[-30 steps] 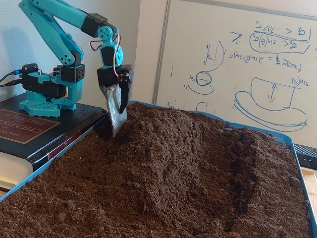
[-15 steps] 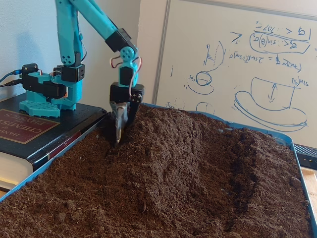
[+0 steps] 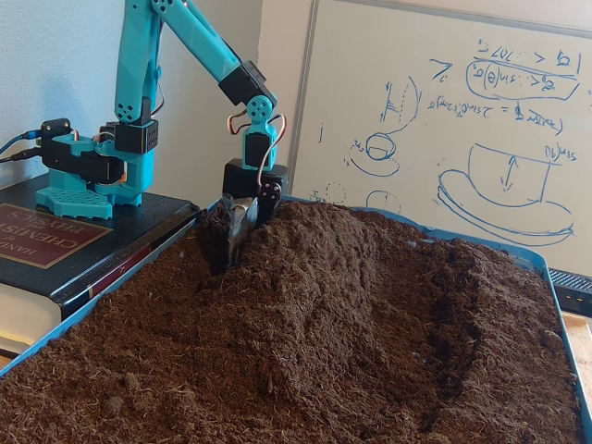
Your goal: Build a berm.
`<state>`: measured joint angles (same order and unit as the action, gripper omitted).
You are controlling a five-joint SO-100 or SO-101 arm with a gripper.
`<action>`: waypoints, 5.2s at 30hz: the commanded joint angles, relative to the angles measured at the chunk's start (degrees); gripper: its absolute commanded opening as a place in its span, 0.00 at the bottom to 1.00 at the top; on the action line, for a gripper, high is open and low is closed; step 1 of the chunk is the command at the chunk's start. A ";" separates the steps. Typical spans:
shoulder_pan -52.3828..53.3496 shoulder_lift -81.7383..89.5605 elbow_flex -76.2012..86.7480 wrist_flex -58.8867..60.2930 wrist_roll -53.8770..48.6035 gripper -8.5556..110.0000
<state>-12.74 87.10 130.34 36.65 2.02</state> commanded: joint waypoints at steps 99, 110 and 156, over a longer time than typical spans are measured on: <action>38.76 37.27 20.30 2.81 -41.04 0.08; 39.11 16.96 19.42 -10.81 -41.13 0.08; 29.79 -8.70 -16.61 -16.17 -29.62 0.07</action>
<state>20.74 77.34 128.14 23.91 -29.53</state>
